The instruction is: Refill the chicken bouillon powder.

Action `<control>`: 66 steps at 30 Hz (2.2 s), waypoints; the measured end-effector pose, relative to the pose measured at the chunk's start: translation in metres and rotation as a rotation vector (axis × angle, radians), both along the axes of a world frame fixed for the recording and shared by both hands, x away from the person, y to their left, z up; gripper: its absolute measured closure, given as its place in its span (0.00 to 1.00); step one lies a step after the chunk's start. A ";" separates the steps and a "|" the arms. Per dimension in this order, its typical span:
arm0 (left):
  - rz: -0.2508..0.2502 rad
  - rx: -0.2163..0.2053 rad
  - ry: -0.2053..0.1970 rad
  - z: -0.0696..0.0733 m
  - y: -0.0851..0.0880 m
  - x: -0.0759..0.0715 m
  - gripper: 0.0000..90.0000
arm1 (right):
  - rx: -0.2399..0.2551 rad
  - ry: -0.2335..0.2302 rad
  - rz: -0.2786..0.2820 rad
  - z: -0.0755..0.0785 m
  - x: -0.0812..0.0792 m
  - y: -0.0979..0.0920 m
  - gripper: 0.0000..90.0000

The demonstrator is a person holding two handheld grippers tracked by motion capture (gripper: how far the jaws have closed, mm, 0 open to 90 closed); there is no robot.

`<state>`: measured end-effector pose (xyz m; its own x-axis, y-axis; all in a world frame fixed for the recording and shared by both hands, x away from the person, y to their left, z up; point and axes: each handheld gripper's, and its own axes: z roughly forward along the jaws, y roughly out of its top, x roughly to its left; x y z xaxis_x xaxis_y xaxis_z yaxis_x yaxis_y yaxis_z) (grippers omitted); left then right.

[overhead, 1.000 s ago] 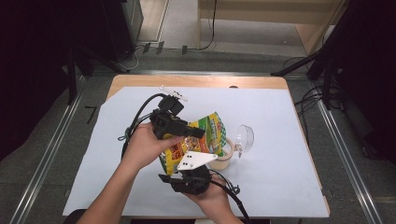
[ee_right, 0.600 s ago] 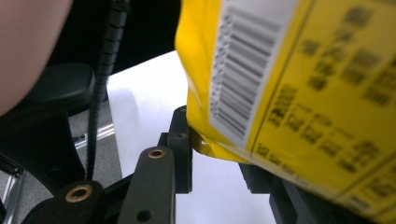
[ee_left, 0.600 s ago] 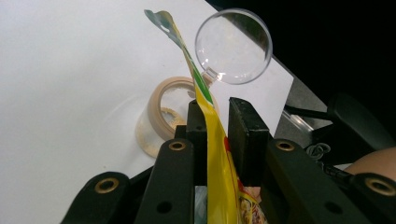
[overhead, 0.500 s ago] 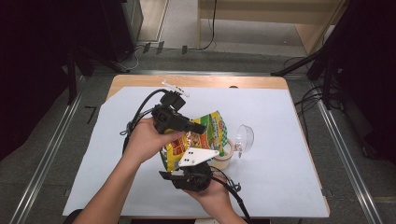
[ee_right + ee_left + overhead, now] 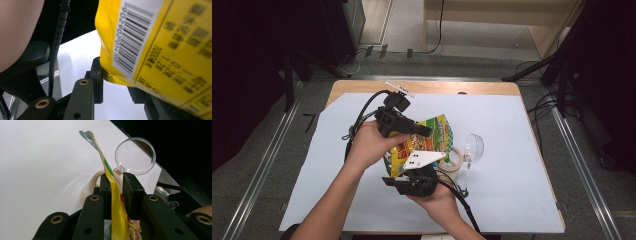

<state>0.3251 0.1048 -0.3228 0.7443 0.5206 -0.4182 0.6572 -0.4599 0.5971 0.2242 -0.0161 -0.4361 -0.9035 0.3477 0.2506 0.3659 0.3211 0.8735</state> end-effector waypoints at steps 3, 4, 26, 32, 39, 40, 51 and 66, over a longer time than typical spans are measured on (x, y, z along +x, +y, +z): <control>-0.005 -0.008 0.004 -0.001 0.000 -0.001 0.87 | -0.008 -0.010 -0.001 -0.001 -0.001 -0.001 0.78; -0.009 -0.007 0.003 -0.002 -0.001 -0.002 0.88 | -0.009 -0.010 -0.004 -0.001 -0.002 -0.001 0.78; -0.009 -0.012 -0.018 -0.001 -0.002 -0.004 0.86 | -0.019 -0.001 0.005 -0.001 -0.002 -0.003 0.79; -0.008 -0.008 -0.005 -0.002 -0.001 -0.003 0.86 | -0.008 0.008 0.002 -0.001 -0.002 -0.001 0.79; -0.008 -0.020 0.003 -0.002 0.000 -0.002 0.86 | -0.007 0.015 -0.001 -0.001 -0.003 -0.001 0.79; -0.006 -0.019 0.006 -0.002 0.001 -0.002 0.86 | -0.008 0.014 -0.001 -0.001 -0.002 -0.001 0.79; -0.004 -0.027 0.016 -0.002 0.001 -0.001 0.85 | -0.001 0.017 0.002 0.000 -0.002 0.000 0.79; -0.003 -0.034 0.016 -0.003 0.002 -0.001 0.85 | -0.007 0.015 0.004 0.000 -0.002 0.000 0.79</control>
